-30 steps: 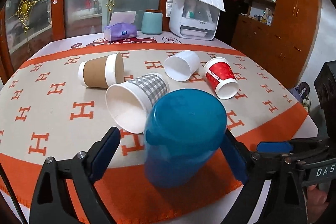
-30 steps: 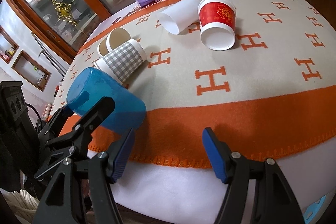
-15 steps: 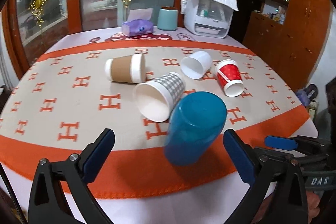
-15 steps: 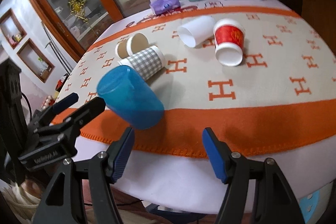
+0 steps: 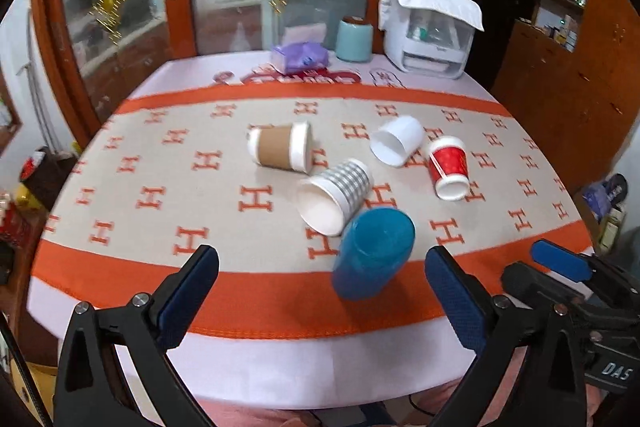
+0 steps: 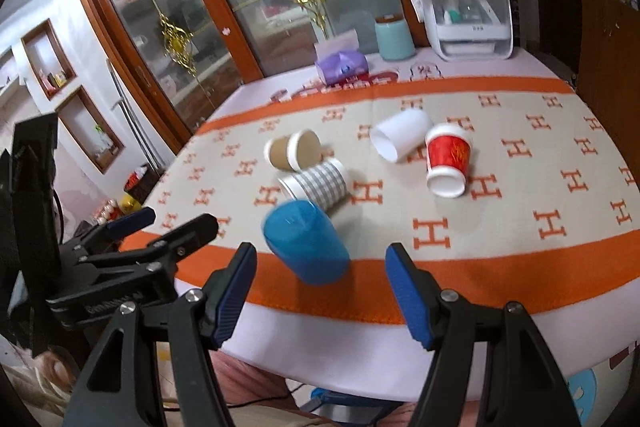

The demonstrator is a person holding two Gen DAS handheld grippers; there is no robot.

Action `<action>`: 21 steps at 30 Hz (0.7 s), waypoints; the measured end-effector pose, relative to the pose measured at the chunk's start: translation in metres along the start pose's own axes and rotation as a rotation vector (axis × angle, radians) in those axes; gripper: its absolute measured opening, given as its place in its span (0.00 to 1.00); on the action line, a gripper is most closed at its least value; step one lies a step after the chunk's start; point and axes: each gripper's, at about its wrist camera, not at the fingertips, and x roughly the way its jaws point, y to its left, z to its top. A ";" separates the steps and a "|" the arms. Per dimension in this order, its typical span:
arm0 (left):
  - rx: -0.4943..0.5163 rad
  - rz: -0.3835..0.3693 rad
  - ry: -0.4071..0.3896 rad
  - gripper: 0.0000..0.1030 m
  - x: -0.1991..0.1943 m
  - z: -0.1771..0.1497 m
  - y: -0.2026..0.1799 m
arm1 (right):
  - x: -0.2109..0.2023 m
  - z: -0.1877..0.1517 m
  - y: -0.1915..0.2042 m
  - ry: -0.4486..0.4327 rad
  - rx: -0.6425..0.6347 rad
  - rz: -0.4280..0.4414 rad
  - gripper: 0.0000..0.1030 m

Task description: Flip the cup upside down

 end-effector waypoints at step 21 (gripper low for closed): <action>-0.029 0.043 -0.098 0.99 -0.048 0.038 -0.011 | -0.032 0.032 0.020 -0.143 -0.076 -0.093 0.71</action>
